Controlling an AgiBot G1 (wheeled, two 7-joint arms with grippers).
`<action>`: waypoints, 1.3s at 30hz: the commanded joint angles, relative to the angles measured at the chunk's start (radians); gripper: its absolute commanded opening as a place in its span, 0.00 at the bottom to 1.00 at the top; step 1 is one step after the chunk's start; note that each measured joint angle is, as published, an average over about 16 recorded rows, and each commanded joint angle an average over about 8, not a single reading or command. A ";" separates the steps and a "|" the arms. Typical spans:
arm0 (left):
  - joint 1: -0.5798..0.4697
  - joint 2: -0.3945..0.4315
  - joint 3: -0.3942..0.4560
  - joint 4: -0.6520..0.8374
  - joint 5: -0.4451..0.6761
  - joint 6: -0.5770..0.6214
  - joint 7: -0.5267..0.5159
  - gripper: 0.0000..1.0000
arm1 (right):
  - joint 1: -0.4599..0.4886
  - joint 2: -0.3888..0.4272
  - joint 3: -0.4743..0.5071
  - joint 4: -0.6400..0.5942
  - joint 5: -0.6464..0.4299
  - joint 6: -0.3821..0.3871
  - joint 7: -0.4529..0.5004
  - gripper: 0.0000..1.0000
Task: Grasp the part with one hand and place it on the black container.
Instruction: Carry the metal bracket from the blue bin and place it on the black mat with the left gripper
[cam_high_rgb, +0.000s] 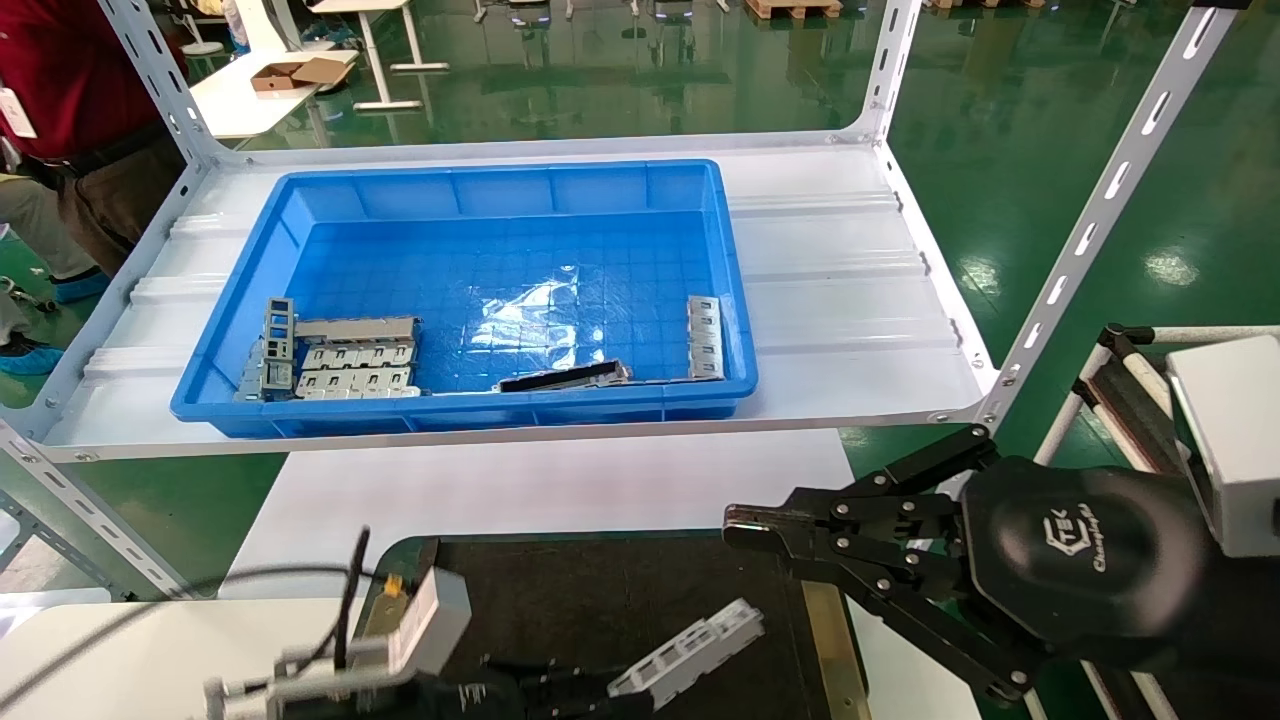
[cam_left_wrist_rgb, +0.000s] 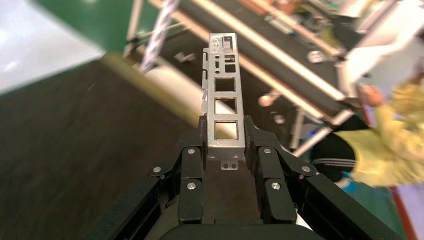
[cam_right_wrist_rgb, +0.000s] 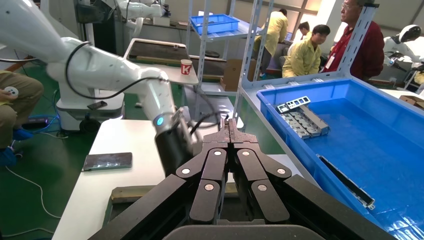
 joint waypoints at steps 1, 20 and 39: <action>0.058 -0.006 -0.004 -0.036 0.006 -0.068 -0.019 0.00 | 0.000 0.000 0.000 0.000 0.000 0.000 0.000 0.00; 0.251 0.177 0.088 -0.170 0.222 -0.767 -0.343 0.00 | 0.000 0.000 0.000 0.000 0.000 0.000 0.000 0.00; 0.251 0.341 0.176 -0.095 0.323 -1.116 -0.504 0.00 | 0.000 0.000 0.000 0.000 0.000 0.000 0.000 0.00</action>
